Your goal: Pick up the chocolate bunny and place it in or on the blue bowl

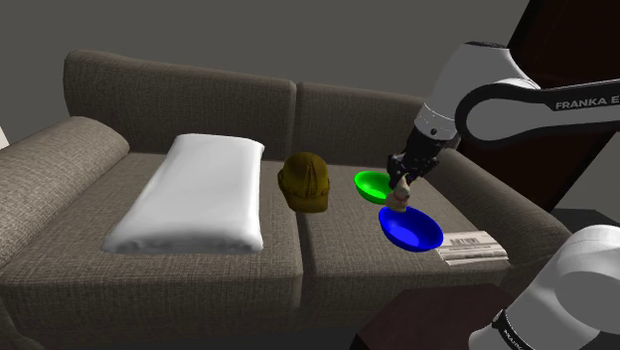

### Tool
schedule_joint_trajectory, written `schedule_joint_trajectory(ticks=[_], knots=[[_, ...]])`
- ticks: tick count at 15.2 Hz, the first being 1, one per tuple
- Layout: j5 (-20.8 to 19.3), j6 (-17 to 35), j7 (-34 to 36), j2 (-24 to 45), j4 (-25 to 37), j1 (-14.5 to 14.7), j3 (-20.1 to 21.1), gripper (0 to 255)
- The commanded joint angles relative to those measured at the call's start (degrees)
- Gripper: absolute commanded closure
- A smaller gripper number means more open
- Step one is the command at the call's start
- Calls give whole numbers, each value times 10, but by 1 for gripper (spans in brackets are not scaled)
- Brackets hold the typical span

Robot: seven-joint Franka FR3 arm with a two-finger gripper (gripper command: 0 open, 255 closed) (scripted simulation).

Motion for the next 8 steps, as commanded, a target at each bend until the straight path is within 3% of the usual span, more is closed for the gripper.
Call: schedule_joint_trajectory(ticks=[1,6,8], knots=[[-9,-12,-29,-32,-19,-9,-26,255],[-43,-37,-104,-87,-47,-44,-94,255],[-49,-31,-114,-92,-56,-50,-104,255]])
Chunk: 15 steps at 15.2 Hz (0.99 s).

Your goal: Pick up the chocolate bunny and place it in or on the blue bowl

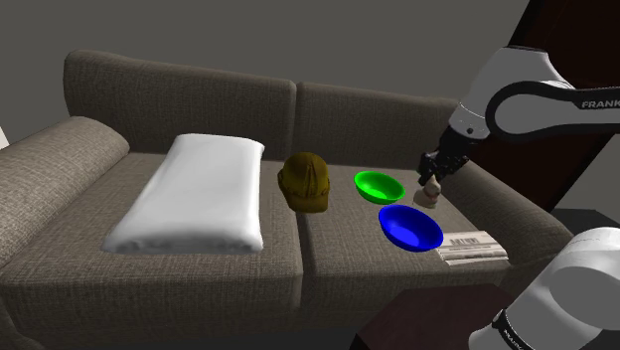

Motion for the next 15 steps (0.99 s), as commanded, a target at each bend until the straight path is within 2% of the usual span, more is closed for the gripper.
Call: schedule_joint_trajectory(ticks=[1,15], knots=[[-4,12,-6,-4,-15,-3,-6,255],[-10,146,1,46,-100,-7,-6,255]])
